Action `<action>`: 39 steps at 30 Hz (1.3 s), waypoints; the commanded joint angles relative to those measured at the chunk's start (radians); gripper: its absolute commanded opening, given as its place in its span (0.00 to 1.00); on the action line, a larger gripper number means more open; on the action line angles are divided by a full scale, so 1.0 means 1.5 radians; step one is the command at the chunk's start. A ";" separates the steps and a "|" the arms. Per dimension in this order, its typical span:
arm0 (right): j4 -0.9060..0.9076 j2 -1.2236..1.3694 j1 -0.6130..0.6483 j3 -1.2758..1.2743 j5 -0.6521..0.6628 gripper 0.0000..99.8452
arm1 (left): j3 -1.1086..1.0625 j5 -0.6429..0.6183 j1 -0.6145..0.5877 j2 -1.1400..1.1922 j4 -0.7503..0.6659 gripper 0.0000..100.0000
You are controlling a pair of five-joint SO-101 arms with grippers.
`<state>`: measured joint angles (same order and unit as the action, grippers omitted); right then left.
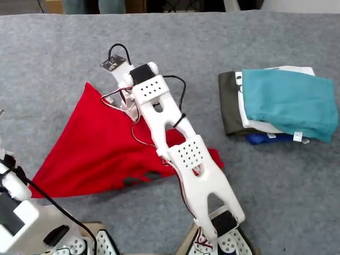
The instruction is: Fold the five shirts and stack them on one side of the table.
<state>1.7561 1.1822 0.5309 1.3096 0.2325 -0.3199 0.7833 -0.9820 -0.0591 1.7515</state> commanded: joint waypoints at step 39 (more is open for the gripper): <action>0.003 -0.266 -0.098 0.022 -0.021 0.01 | 0.044 -0.300 0.176 -0.029 0.004 0.03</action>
<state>1.7545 0.9659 0.4189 1.3265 0.2217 -0.3583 0.4749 -0.7948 -0.0606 1.7515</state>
